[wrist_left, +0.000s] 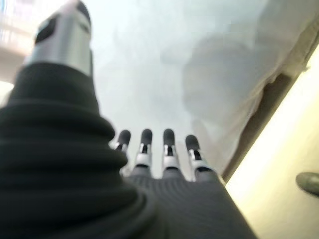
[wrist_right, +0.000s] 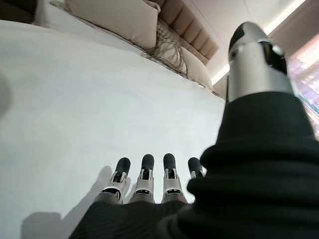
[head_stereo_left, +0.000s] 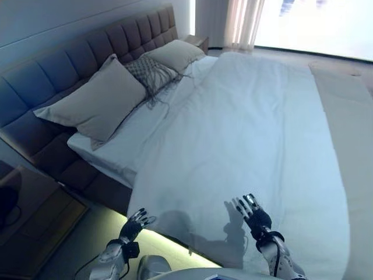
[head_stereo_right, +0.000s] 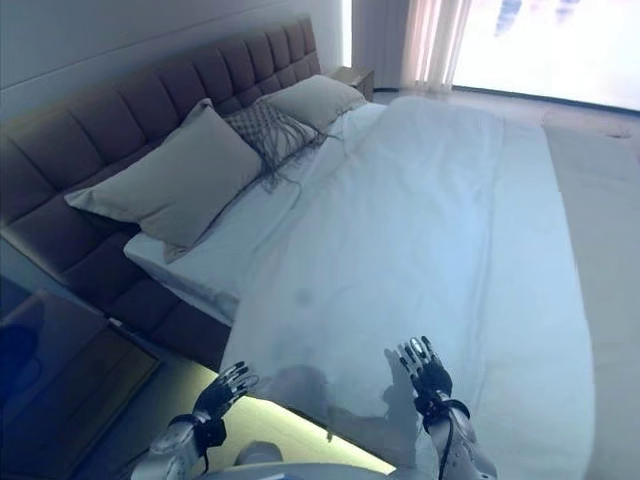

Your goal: Make the bed neatly

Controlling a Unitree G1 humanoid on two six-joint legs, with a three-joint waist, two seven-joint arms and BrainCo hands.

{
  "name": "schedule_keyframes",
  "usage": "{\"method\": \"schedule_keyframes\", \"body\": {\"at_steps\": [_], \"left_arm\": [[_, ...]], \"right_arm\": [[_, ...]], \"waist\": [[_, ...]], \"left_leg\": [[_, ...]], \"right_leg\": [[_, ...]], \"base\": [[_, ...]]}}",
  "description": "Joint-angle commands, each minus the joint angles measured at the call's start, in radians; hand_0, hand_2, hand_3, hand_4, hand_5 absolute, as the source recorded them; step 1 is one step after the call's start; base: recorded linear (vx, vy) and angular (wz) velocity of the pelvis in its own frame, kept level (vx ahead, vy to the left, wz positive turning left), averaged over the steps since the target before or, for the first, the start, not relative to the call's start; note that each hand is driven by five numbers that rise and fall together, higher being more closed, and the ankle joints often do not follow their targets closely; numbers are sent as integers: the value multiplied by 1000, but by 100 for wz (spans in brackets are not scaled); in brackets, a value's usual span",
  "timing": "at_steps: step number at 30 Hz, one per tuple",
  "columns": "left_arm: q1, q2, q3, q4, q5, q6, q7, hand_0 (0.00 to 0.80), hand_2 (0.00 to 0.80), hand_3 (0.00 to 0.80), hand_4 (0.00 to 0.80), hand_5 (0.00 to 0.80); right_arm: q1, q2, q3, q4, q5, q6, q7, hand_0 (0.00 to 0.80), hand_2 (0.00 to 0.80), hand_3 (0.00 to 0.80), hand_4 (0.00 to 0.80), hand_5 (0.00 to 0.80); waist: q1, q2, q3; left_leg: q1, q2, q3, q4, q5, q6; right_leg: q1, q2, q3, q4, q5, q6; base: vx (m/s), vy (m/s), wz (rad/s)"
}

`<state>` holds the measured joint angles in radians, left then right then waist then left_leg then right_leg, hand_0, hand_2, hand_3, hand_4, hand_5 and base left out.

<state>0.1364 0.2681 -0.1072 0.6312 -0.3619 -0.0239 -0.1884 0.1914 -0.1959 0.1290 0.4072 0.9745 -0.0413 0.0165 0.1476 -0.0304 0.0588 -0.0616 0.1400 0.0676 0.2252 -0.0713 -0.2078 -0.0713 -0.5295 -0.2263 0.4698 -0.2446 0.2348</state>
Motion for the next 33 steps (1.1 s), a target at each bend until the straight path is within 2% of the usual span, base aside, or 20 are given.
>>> {"method": "schedule_keyframes", "body": {"at_steps": [1, 2, 3, 4, 5, 6, 8, 9, 10, 12, 13, 16, 17, 20, 24, 26, 28, 29, 31, 33], "left_arm": [[-20, 46, 3, -104, 66, -49, 26, 0, 0, 0, 0, 0], [-6, 55, 4, -121, 65, -58, 57, 0, 0, 0, 0, 0], [1, 67, -1, -138, 61, -64, 74, 0, 0, 0, 0, 0], [2, 78, -4, -151, 59, -67, 77, 0, 0, 0, 0, 0], [3, 89, -5, -162, 56, -73, 86, 0, 0, 0, 0, 0], [0, 105, -6, -172, 51, -80, 110, 0, 0, 0, 0, 0], [-9, 116, -1, -169, 49, -95, 150, 0, 0, 0, 0, 0], [-17, 119, 9, -168, 42, -91, 178, 0, 0, 0, 0, 0], [-19, 120, 13, -170, 33, -81, 197, 0, 0, 0, 0, 0], [-34, 120, 21, -150, 36, -62, 209, 0, 0, 0, 0, 0], [-44, 116, 23, -137, 53, -58, 216, 0, 0, 0, 0, 0], [-70, 100, 28, -83, 78, -46, 234, 0, 0, 0, 0, 0], [-74, 94, 38, -72, 82, -40, 239, 0, 0, 0, 0, 0], [-70, 86, 40, -72, 114, -24, 251, 0, 0, 0, 0, 0], [-87, 73, -7, -21, 236, -7, 332, 0, 0, 0, 0, 0], [-119, 77, -34, 18, 299, -22, 364, 0, 0, 0, 0, 0], [-165, 87, -61, 49, 399, -27, 408, 0, 0, 0, 0, 0], [-172, 89, -72, 62, 442, -23, 434, 0, 0, 0, 0, 0], [-157, 88, -94, 88, 509, -25, 509, 0, 0, 0, 0, 0], [-163, 106, -125, 106, 561, -20, 560, 0, 0, 0, 0, 0]], "right_arm": [[-102, 53, -44, -98, 8, -28, -9, 0, 0, 0, 0, 0], [-101, 63, -34, -96, 13, -12, 10, 0, 0, 0, 0, 0], [-99, 72, -33, -91, 22, -7, 23, 0, 0, 0, 0, 0], [-94, 74, -35, -90, 32, -10, 35, 0, 0, 0, 0, 0], [-91, 78, -32, -88, 33, -12, 50, 0, 0, 0, 0, 0], [-91, 82, -20, -82, 28, -21, 71, 0, 0, 0, 0, 0], [-103, 85, -9, -53, 25, -36, 97, 0, 0, 0, 0, 0], [-119, 80, -2, -32, 37, -47, 102, 0, 0, 0, 0, 0], [-129, 81, 1, -28, 42, -48, 97, 0, 0, 0, 0, 0], [-145, 89, 11, -30, 35, -58, 96, 0, 0, 0, 0, 0], [-152, 88, 18, -33, 27, -55, 91, 0, 0, 0, 0, 0], [-159, 74, 23, -31, 20, -24, 64, 0, 0, 0, 0, 0], [-161, 67, 27, -32, 21, -6, 73, 0, 0, 0, 0, 0], [-138, 54, 36, -54, 13, 31, 93, 0, 0, 0, 0, 0], [-117, 4, 32, -52, -22, 106, 125, 0, 0, 0, 0, 0], [-123, -22, 36, -50, -16, 98, 128, 0, 0, 0, 0, 0], [-146, -47, 42, -46, 2, 71, 116, 0, 0, 0, 0, 0], [-157, -54, 46, -39, 11, 63, 102, 0, 0, 0, 0, 0], [-159, -57, 49, -37, 1, 58, 88, 0, 0, 0, 0, 0], [-170, -53, 53, -45, 1, 33, 57, 0, 0, 0, 0, 0]], "waist": [[15, -7, 65], [15, -8, 70], [11, -4, 71], [9, 0, 69], [7, 3, 65], [10, 9, 62], [24, 13, 57], [40, 7, 48], [47, 1, 44], [53, -24, 35], [52, -36, 26], [41, -43, 12], [37, -40, 7], [18, -30, -4], [-15, -13, -12], [-23, -14, -3], [-34, -31, 30], [-34, -32, 41], [-43, -14, 58], [-54, -5, 78]], "left_leg": [[17, -2, -52, 61, -56, 130], [39, -19, -39, 41, -72, 150], [48, -40, -28, 31, -82, 168], [34, -60, -26, 37, -85, 184], [14, -74, -19, 42, -78, 201], [-2, -82, -6, 43, -68, 217], [-4, -93, 9, 23, -47, 234], [-4, -108, 4, 2, -28, 244], [-1, -116, -1, -7, -21, 246], [-4, -130, -10, -20, -7, 241], [-6, -132, -1, -30, 4, 236], [12, -116, 17, -60, 16, 220], [23, -98, 32, -78, 26, 207], [37, -58, 64, -110, 52, 180], [35, 31, 108, -145, 123, 119], [6, 45, 114, -110, 136, 105], [-65, 35, 117, 87, 73, 108], [-78, 28, 101, 111, 39, 117], [-66, 17, 99, 72, 32, 129], [-85, -5, 100, 61, 20, 148]], "right_leg": [[29, -44, 53, -303, 480, 27], [-11, -45, 67, -285, 538, 27], [-43, -34, 105, -261, 553, 27], [-57, -16, 135, -227, 540, 27], [-69, 7, 143, -178, 528, 22], [-77, 39, 129, -118, 508, 11], [-72, 64, 75, -67, 489, -8], [-53, 101, 35, -78, 467, -27], [-32, 130, 17, -100, 448, -37], [18, 196, -14, -224, 408, -61], [29, 213, -31, -285, 396, -67], [48, 228, -46, -361, 392, -68], [59, 240, -60, -376, 372, -73], [79, 278, -55, -414, 328, -74], [118, 313, -89, -453, 293, -91], [120, 316, -106, -461, 292, -97], [98, 292, -116, -435, 290, -104], [83, 280, -109, -420, 293, -100], [58, 270, -87, -400, 305, -90], [-11, 251, -59, -386, 328, -63]], "base": [[-20, 473, -28], [-84, 437, -56], [-142, 394, -80], [-198, 348, -74], [-242, 318, -26], [-228, 303, 12], [-166, 249, -1], [-116, 146, -20], [-96, 53, -19], [-49, -87, -13], [-26, -116, -14], [-8, -66, -28], [-22, -45, -18], [-4, -35, -5], [4, -7, 2], [-31, -66, 14], [-84, -84, 17], [-12, 45, 17], [42, 146, -4], [-167, 138, -14]]}}
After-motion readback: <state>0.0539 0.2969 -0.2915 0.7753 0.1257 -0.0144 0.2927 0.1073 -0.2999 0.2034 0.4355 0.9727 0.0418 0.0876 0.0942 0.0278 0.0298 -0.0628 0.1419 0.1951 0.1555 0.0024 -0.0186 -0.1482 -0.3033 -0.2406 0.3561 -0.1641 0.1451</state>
